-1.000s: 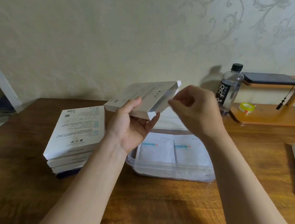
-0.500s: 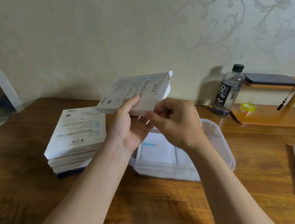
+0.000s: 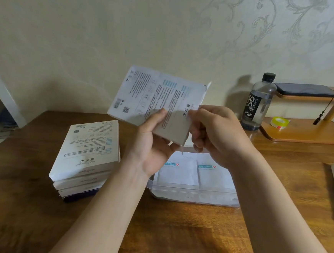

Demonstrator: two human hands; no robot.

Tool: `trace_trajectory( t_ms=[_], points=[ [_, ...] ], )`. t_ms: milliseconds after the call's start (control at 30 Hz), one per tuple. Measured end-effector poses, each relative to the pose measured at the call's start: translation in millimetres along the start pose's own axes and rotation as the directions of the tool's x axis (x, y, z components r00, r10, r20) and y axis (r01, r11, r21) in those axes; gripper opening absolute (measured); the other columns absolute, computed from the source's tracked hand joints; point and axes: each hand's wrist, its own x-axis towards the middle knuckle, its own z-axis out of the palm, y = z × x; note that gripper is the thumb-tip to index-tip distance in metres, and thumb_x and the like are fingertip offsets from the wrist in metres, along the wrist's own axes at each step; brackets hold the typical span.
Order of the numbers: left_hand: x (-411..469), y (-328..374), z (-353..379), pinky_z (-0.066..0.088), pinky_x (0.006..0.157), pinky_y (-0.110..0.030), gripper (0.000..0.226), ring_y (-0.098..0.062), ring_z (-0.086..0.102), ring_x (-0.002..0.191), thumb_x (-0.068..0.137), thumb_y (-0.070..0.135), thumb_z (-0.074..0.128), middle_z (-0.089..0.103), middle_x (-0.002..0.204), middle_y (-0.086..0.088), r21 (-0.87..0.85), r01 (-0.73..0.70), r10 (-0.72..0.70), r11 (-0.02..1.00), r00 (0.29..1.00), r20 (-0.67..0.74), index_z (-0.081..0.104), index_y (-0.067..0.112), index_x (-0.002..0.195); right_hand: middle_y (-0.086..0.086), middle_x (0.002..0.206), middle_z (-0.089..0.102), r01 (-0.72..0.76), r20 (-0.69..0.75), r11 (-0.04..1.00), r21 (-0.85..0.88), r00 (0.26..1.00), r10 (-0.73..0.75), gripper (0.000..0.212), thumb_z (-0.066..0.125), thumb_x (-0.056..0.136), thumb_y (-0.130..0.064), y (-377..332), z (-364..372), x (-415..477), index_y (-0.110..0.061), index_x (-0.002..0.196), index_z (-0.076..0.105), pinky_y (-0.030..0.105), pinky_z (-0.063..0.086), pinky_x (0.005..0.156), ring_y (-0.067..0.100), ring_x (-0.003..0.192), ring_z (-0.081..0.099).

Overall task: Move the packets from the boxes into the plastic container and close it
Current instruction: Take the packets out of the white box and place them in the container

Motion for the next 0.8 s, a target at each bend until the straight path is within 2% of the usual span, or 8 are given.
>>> trace_trajectory(
  t_ms=[133, 200, 267, 367, 433, 567, 667, 800],
  points=[
    [-2, -1, 2, 0.048, 0.084, -0.04, 0.019, -0.025, 0.057, 0.101, 0.089, 0.023, 0.067, 0.067, 0.106, -0.01, 0.036, 0.005, -0.008, 0.999, 0.997, 0.079, 0.078, 0.029, 0.103, 0.011, 0.045, 0.045, -0.066, 0.063, 0.995, 0.071, 0.996, 0.061, 0.028, 0.05, 0.099, -0.005, -4, -6, -2, -0.004, 0.072, 0.057, 0.025, 0.031, 0.043, 0.021, 0.036, 0.034],
    [-2, -3, 1, 0.048, 0.082, -0.039, 0.024, -0.027, 0.055, 0.103, 0.087, 0.026, 0.069, 0.066, 0.109, -0.011, 0.045, 0.034, -0.037, 0.998, 0.997, 0.062, 0.075, 0.027, 0.111, 0.01, 0.042, 0.04, -0.094, 0.084, 0.992, 0.079, 0.993, 0.087, 0.027, 0.049, 0.099, -0.004, -4, -8, -3, -0.004, 0.073, 0.058, 0.024, 0.031, 0.042, 0.02, 0.034, 0.033],
    [-1, -6, 1, 0.047, 0.086, -0.041, 0.04, -0.029, 0.053, 0.107, 0.084, 0.029, 0.07, 0.063, 0.115, -0.013, 0.048, 0.055, -0.057, 0.997, 0.997, 0.043, 0.069, 0.023, 0.124, 0.007, 0.04, 0.036, -0.104, 0.076, 0.991, 0.078, 0.992, 0.099, 0.027, 0.051, 0.099, -0.002, -3, -8, -3, -0.005, 0.073, 0.057, 0.022, 0.029, 0.04, 0.018, 0.032, 0.03],
    [-1, -9, 5, 0.048, 0.086, -0.04, 0.053, -0.026, 0.059, 0.101, 0.081, 0.029, 0.072, 0.066, 0.115, -0.012, 0.04, 0.057, -0.059, 0.998, 0.998, 0.031, 0.064, 0.021, 0.133, 0.005, 0.038, 0.035, -0.087, 0.041, 0.993, 0.081, 0.996, 0.083, 0.022, 0.057, 0.095, 0.002, -1, -8, 0, -0.001, 0.075, 0.064, 0.019, 0.025, 0.038, 0.015, 0.03, 0.026],
    [-1, -9, 6, 0.051, 0.079, -0.037, 0.048, -0.023, 0.063, 0.094, 0.079, 0.029, 0.074, 0.069, 0.109, -0.009, 0.037, 0.042, -0.043, 0.998, 0.999, 0.027, 0.067, 0.024, 0.126, 0.004, 0.036, 0.035, -0.078, 0.032, 0.993, 0.091, 0.997, 0.075, 0.021, 0.06, 0.093, 0.002, -1, -7, 1, -0.001, 0.073, 0.067, 0.019, 0.024, 0.038, 0.014, 0.031, 0.025],
    [-2, -9, 8, 0.057, 0.065, -0.032, 0.043, -0.02, 0.065, 0.088, 0.082, 0.02, 0.076, 0.071, 0.105, -0.007, 0.034, -0.025, 0.024, 0.999, 0.999, 0.035, 0.067, 0.027, 0.123, 0.003, 0.036, 0.037, -0.067, -0.013, 0.99, 0.124, 0.997, 0.07, 0.048, 0.069, 0.09, -0.003, 1, -7, 2, -0.016, 0.045, 0.056, 0.017, 0.025, 0.037, 0.014, 0.03, 0.026],
    [-2, -9, 12, 0.056, 0.058, -0.028, 0.045, -0.017, 0.067, 0.084, 0.078, 0.019, 0.07, 0.072, 0.1, -0.004, 0.012, -0.043, 0.043, 0.999, 0.999, -0.018, 0.065, 0.026, 0.122, 0.004, 0.038, 0.04, -0.057, -0.067, 0.99, 0.131, 0.996, 0.066, 0.044, 0.075, 0.086, -0.012, 4, -5, 3, -0.015, 0.053, 0.046, 0.018, 0.026, 0.037, 0.014, 0.031, 0.028],
    [-1, -8, 13, 0.052, 0.069, -0.032, 0.027, -0.017, 0.069, 0.085, 0.086, 0.013, 0.067, 0.075, 0.093, -0.002, -0.026, -0.069, 0.066, 0.997, 0.993, -0.096, 0.07, 0.025, 0.11, 0.004, 0.041, 0.041, -0.043, -0.08, 0.995, 0.09, 0.996, 0.05, 0.041, 0.076, 0.087, -0.024, 7, -3, 4, -0.014, 0.06, 0.047, 0.022, 0.028, 0.041, 0.016, 0.034, 0.031]
  ],
)
